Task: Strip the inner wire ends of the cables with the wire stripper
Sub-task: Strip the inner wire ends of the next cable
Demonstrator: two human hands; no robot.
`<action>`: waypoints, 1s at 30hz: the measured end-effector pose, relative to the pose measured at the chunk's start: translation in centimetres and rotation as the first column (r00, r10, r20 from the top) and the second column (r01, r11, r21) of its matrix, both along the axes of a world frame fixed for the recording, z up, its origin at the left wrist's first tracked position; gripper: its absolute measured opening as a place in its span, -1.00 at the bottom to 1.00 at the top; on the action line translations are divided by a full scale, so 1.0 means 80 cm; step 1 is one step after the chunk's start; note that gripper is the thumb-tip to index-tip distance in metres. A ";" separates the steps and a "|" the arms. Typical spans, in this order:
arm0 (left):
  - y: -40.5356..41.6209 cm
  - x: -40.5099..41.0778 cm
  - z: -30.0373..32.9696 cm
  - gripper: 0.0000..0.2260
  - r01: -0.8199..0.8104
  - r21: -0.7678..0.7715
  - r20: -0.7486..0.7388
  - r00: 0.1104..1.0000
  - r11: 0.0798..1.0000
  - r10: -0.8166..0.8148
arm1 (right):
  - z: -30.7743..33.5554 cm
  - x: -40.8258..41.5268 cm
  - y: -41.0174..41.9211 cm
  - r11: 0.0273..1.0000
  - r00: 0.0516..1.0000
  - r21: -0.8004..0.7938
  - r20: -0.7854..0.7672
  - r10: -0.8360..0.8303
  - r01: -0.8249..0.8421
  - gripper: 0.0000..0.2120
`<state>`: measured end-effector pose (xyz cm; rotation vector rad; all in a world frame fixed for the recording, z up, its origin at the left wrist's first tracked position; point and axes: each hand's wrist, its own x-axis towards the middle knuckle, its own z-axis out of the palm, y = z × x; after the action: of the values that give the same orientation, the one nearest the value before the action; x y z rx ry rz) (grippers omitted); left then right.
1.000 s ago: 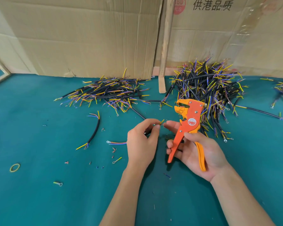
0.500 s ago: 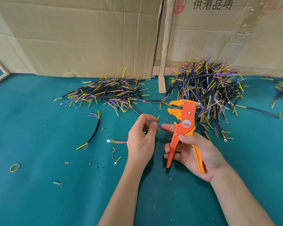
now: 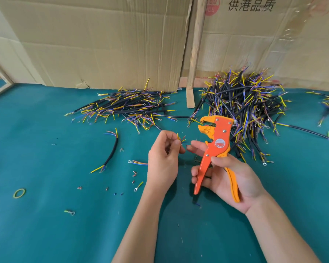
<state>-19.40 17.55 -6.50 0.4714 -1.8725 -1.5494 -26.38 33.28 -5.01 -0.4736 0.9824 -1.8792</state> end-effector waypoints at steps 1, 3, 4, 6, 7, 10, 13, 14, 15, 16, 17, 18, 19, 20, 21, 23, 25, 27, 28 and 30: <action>0.001 -0.001 -0.001 -0.85 -0.022 -0.040 0.008 1.000 0.999 0.022 | 0.000 0.000 0.001 1.000 1.000 0.012 0.011 -0.007 0.007 -0.34; 0.004 -0.002 -0.002 -0.83 -0.052 -0.103 0.025 0.998 0.993 0.055 | 0.000 -0.001 0.004 0.997 0.999 0.070 0.028 -0.033 0.031 -0.45; 0.004 -0.002 -0.003 -0.84 -0.062 -0.126 0.029 0.997 0.990 0.066 | 0.000 -0.002 0.006 0.994 0.999 0.106 0.036 -0.036 0.032 -0.47; 0.003 -0.001 -0.004 -0.86 -0.075 -0.148 0.024 0.997 0.986 0.079 | 0.002 -0.003 0.011 0.986 0.999 0.166 0.052 -0.010 0.001 -0.48; 0.003 -0.001 -0.004 -0.86 -0.078 -0.151 0.019 0.996 0.985 0.082 | 0.003 -0.003 0.012 0.982 0.998 0.188 0.052 0.020 -0.029 -0.49; 0.001 -0.001 -0.005 -0.87 -0.070 -0.157 0.024 0.997 0.985 0.075 | 0.007 0.000 0.014 0.968 0.994 0.225 0.042 0.105 -0.111 -0.50; 0.002 0.001 -0.005 -0.89 -0.049 -0.170 0.028 0.998 0.984 0.054 | 0.008 0.001 0.013 0.963 0.992 0.240 0.032 0.120 -0.125 -0.49; 0.002 0.002 -0.005 -0.89 -0.042 -0.172 0.030 0.998 0.984 0.048 | 0.009 0.001 0.013 0.961 0.992 0.247 0.027 0.121 -0.124 -0.50; 0.002 0.002 -0.005 -0.90 -0.037 -0.172 0.032 0.999 0.984 0.043 | 0.010 0.002 0.013 0.959 0.992 0.254 0.021 0.121 -0.123 -0.51; 0.002 0.002 -0.005 -0.90 -0.032 -0.173 0.035 0.999 0.984 0.038 | 0.011 0.002 0.013 0.958 0.992 0.260 0.015 0.122 -0.122 -0.52; 0.002 0.002 -0.005 -0.89 -0.027 -0.173 0.037 0.999 0.985 0.034 | 0.011 0.002 0.014 0.957 0.993 0.265 0.009 0.122 -0.119 -0.54; 0.002 0.003 -0.005 -0.89 -0.023 -0.174 0.040 0.999 0.985 0.030 | 0.011 0.002 0.014 0.956 0.993 0.269 0.004 0.120 -0.117 -0.57; 0.002 0.003 -0.005 -0.89 -0.019 -0.175 0.041 0.999 0.984 0.027 | 0.011 0.001 0.014 0.956 0.993 0.272 0.000 0.118 -0.114 -0.60; 0.002 0.003 -0.005 -0.89 -0.016 -0.176 0.041 0.999 0.984 0.023 | 0.011 0.001 0.014 0.955 0.993 0.276 -0.004 0.118 -0.112 -0.64; 0.002 0.003 -0.005 -0.88 -0.013 -0.178 0.041 0.999 0.984 0.021 | 0.012 0.001 0.014 0.954 0.993 0.280 -0.009 0.119 -0.112 -0.67; 0.002 0.003 -0.005 -0.86 -0.010 -0.183 0.043 0.999 0.983 0.018 | 0.013 0.002 0.012 0.952 0.992 0.285 -0.020 0.122 -0.111 -0.71; 0.002 0.003 -0.005 -0.85 -0.006 -0.189 0.048 0.999 0.982 0.015 | 0.013 0.003 0.011 0.952 0.993 0.289 -0.024 0.116 -0.104 -0.73; 0.002 0.003 -0.005 -0.86 -0.003 -0.191 0.050 0.999 0.982 0.012 | 0.014 0.003 0.009 0.950 0.994 0.295 -0.024 0.111 -0.099 -0.74; 0.001 0.004 -0.005 -0.86 -0.002 -0.191 0.047 0.999 0.982 0.011 | 0.014 0.003 0.009 0.949 0.994 0.299 -0.024 0.109 -0.097 -0.75; 0.001 0.004 -0.006 -0.85 0.000 -0.189 0.043 0.999 0.982 0.009 | 0.015 0.003 0.009 0.948 0.995 0.305 -0.023 0.100 -0.089 -0.76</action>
<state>-19.08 17.66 -6.97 0.4255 -2.0267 -1.3514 -26.11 34.03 -3.85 -0.3659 1.2287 -1.6023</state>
